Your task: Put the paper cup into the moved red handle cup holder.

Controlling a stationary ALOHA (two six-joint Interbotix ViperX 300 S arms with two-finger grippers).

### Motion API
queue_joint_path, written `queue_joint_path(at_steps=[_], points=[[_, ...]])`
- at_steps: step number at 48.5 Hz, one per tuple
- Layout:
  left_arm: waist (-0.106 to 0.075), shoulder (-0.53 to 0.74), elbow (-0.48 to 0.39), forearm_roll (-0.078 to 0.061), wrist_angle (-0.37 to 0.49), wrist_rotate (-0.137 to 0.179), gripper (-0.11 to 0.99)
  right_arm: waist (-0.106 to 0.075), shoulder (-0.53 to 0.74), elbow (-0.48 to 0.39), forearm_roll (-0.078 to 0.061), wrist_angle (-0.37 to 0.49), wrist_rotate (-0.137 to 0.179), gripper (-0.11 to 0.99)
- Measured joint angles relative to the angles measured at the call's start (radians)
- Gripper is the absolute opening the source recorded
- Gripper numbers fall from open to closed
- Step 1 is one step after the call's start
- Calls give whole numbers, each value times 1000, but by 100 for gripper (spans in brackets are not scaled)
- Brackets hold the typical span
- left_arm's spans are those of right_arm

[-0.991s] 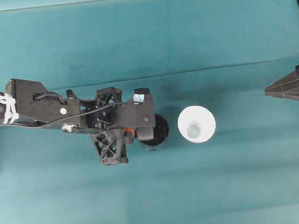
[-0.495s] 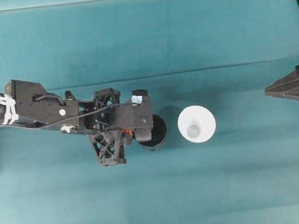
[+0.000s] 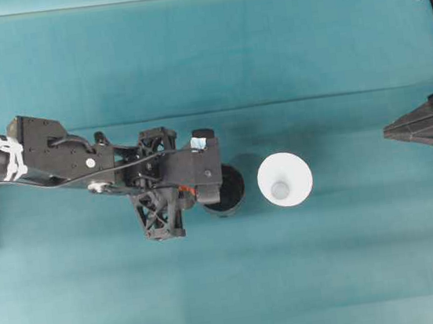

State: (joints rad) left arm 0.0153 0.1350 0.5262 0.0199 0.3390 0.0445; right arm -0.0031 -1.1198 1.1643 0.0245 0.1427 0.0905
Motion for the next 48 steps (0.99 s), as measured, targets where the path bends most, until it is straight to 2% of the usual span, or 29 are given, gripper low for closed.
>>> queue_joint_path(at_steps=[3,11,15,34,48], points=[[2,0,0,-2,2,-2,31,0,0,0,0,0,0,-11],[2,0,-2,0,3,0,80,2,0,0,0,0,0,-11],[0,0,0,0,3,6,96,0,0,0,0,0,0,-11],[-2,-20,3,0,9,12,95,2,0,0,0,2,2,-11],[-2,-261,57,0,61,11,94,0,0,0,0,0,0,-11]])
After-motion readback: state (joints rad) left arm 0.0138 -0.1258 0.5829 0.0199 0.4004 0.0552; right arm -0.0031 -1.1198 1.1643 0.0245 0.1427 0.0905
